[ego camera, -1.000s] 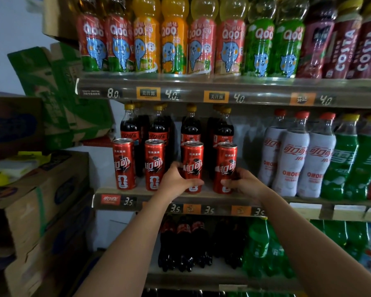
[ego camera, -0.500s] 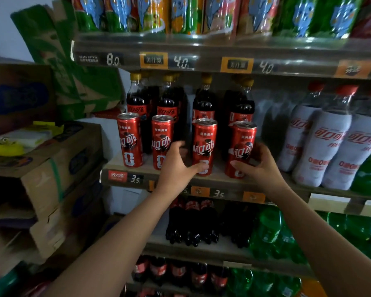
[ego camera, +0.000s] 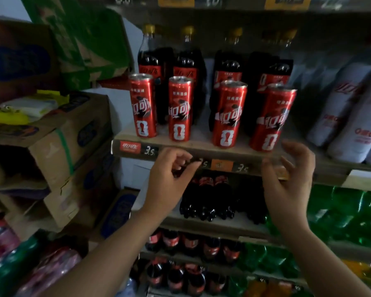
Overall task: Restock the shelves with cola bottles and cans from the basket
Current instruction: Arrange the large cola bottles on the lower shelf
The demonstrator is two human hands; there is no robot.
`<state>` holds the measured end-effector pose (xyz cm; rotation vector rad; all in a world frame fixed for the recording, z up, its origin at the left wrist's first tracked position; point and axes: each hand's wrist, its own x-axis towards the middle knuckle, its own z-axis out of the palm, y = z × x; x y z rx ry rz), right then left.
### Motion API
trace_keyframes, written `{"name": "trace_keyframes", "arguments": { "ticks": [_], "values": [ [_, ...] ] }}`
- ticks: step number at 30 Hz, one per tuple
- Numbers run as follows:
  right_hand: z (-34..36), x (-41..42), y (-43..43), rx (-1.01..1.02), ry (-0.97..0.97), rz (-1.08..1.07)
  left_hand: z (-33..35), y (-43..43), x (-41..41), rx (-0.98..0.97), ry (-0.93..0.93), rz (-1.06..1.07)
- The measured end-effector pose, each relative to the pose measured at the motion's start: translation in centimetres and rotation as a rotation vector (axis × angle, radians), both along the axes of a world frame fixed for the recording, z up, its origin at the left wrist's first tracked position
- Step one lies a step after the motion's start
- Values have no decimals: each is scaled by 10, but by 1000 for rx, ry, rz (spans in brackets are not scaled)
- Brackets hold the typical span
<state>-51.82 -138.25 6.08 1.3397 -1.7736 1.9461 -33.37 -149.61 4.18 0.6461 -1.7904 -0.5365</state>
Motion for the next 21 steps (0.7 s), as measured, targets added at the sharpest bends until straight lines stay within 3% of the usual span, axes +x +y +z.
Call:
{"name": "trace_keyframes", "arguments": {
  "ticks": [6,12,21],
  "values": [
    [-56,64,-7,115,-65,65,-64,-1,43,284,-125,-105],
    [-115,86,-19,305,-125,107,-123,-17,47,512,-84,-121],
    [-139,-12,-89,517,-89,118,-155,-85,-20,393,-234,-44]
  ]
}}
